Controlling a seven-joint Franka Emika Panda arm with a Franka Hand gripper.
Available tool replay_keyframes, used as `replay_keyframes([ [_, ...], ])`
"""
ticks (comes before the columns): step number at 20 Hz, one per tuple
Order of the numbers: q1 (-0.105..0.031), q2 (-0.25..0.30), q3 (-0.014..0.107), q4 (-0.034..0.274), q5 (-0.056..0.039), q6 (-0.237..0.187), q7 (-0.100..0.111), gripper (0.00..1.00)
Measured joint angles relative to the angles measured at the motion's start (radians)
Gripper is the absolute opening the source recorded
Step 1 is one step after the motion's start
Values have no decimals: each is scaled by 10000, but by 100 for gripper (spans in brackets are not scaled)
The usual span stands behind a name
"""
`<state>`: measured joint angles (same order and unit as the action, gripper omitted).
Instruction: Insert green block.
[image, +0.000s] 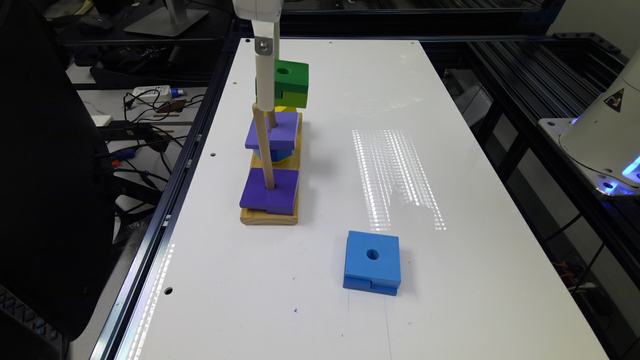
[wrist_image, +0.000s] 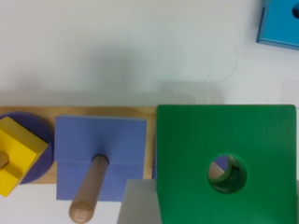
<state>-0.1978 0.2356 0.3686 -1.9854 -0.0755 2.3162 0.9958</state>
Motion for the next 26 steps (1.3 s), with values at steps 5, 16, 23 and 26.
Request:
replay_keyframes([
  [5, -4, 70, -12, 19, -27, 121, 0, 0],
  [16, -7, 380, -45, 380, -134, 158, 0, 0],
  [23, -6, 380, -45, 381, -134, 158, 0, 0],
  [26, -6, 380, -45, 381, -134, 158, 0, 0],
])
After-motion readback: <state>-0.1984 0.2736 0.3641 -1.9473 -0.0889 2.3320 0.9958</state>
